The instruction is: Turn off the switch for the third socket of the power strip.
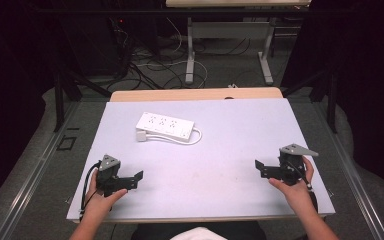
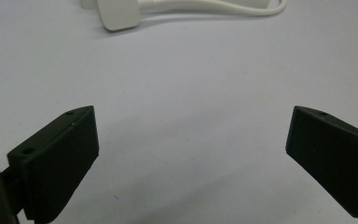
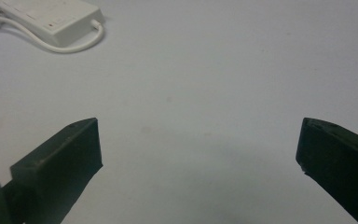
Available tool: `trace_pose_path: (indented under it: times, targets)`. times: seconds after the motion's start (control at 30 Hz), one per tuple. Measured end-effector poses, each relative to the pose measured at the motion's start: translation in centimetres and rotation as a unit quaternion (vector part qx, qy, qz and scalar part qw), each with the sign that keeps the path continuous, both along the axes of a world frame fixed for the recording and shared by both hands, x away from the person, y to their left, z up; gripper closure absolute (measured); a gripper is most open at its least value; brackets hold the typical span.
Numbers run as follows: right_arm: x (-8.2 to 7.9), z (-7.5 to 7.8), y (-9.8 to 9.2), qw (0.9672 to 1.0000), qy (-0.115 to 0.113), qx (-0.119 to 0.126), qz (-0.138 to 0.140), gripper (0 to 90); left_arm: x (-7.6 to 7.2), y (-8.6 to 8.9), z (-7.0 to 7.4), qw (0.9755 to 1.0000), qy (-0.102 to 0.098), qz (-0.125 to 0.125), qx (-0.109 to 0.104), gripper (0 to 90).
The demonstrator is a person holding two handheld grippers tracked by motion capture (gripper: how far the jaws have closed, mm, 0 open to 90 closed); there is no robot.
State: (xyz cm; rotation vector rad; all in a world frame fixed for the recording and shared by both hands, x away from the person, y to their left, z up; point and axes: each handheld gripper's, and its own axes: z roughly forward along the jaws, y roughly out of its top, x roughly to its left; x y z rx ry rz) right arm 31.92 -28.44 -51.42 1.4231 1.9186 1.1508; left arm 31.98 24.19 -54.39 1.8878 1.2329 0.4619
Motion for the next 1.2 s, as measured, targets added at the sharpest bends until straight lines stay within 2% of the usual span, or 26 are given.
trace_pose_path:
  times: [0.07, 0.17, 0.2, 0.3, 0.33, 0.47, 0.57, 0.6, 0.7, 0.77, 1.17, 1.2]
  targets:
    - [-1.8, 0.0, 0.1, 0.9998, -0.017, -0.005, 0.001, 0.0, -0.2, 0.0, 0.2, 1.0, -0.004, 0.001, -0.002, 2.4]
    - [-2.4, -0.1, 0.0, 0.9997, -0.023, -0.007, 0.001, 0.0, -0.4, 0.0, 0.4, 0.9999, -0.011, 0.0, 0.002, 2.4]
    - [-2.3, -0.2, -0.1, 0.9994, -0.035, -0.002, 0.003, 0.0, -0.4, 0.0, 0.4, 0.9999, -0.012, -0.002, 0.004, 2.4]
    - [-2.3, -0.2, -0.3, 0.9993, -0.036, 0.004, 0.004, 0.0, -0.6, 0.0, 0.6, 0.9999, -0.016, -0.003, -0.001, 2.6]
    - [-2.1, -0.3, -0.3, 0.9988, -0.046, 0.008, 0.011, 0.0, -0.6, 0.0, 0.7, 0.9999, -0.017, -0.003, 0.0, 2.9]
    - [-2.3, -0.2, -0.1, 0.9988, -0.046, 0.0, 0.016, 0.0, -0.8, -0.1, 1.1, 0.9998, -0.02, -0.004, -0.009, 3.5]
    - [-2.6, -0.2, 0.2, 0.9987, -0.046, -0.012, 0.017, 0.1, -1.0, -0.3, 1.4, 0.9995, -0.019, -0.004, -0.024, 3.5]
    - [-2.6, -0.2, 0.2, 0.9983, -0.053, -0.013, 0.02, 0.0, -1.1, -0.3, 1.6, 0.9993, -0.021, -0.006, -0.029, 3.5]
    - [-2.7, -0.2, 0.2, 0.9985, -0.05, -0.013, 0.02, 0.0, -1.4, -0.6, 2.1, 0.999, -0.023, -0.007, -0.037, 3.5]
    - [-2.6, -0.3, 0.2, 0.9982, -0.055, -0.009, 0.02, 0.2, -1.5, -1.0, 2.5, 0.9987, -0.024, -0.011, -0.044, 3.5]
    - [-2.5, -0.6, -0.1, 0.9987, -0.049, -0.007, 0.01, 1.2, -1.6, -1.7, 3.4, 0.9987, -0.023, -0.015, -0.042, 3.5]
    - [-2.4, -0.7, 0.0, 0.9985, -0.054, -0.004, 0.008, 1.4, -1.6, -1.8, 3.5, 0.9986, -0.025, -0.015, -0.044, 3.5]
